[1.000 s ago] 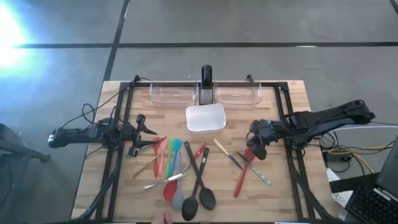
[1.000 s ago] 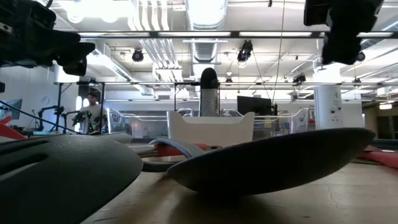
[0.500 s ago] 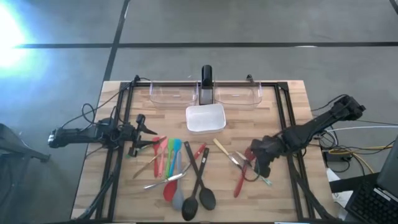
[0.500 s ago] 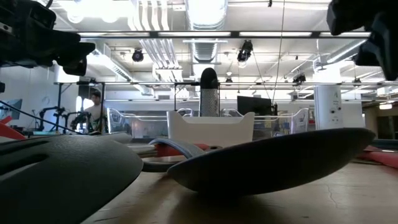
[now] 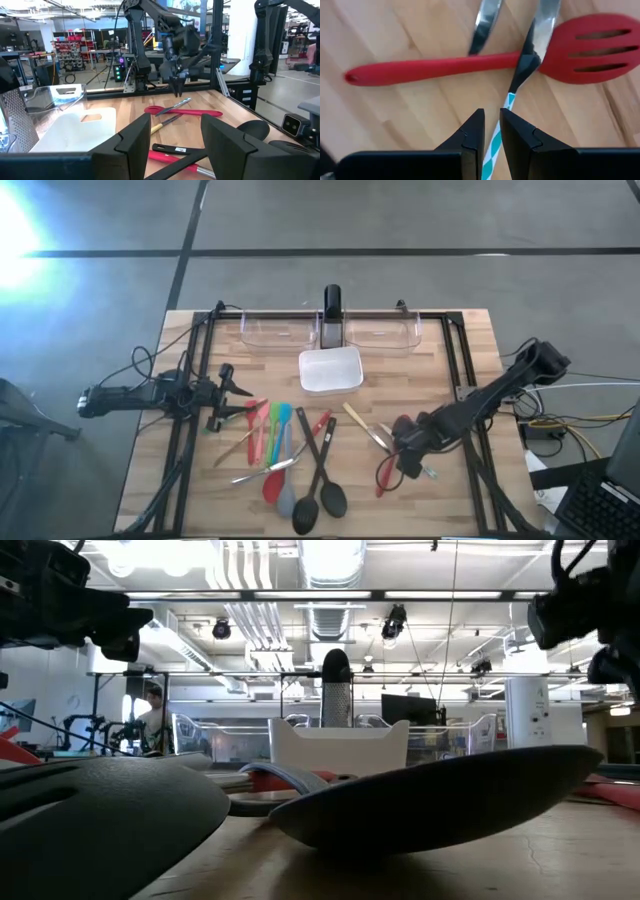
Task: Pick & Place Kitchen Items
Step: Put the green patterned table knife into the white bin
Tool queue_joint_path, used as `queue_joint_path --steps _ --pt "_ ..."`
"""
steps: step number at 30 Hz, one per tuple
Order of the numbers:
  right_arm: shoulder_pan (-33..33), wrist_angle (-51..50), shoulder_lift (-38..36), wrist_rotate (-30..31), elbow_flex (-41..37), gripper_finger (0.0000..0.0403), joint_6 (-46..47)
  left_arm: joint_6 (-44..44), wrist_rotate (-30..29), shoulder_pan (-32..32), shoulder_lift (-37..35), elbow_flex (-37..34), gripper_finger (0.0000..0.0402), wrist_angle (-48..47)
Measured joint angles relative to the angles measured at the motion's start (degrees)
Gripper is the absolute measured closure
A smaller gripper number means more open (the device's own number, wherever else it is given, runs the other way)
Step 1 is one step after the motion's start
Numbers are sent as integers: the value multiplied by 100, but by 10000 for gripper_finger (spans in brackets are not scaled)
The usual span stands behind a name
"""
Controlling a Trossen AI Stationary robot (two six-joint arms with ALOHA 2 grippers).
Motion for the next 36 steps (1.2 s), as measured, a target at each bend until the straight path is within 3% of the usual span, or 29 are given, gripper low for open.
queue_joint_path --steps 17,25,31,36 --pt "-2 193 909 42 -109 346 -108 0 0 -2 0 0 223 0" --pt "-2 439 952 42 -294 349 -202 0 0 -2 1 -1 223 2" --pt "-5 438 851 42 -319 383 -194 0 0 -2 0 0 223 9" --pt "-5 437 845 32 -319 385 -129 -1 2 0 0 -2 223 20"
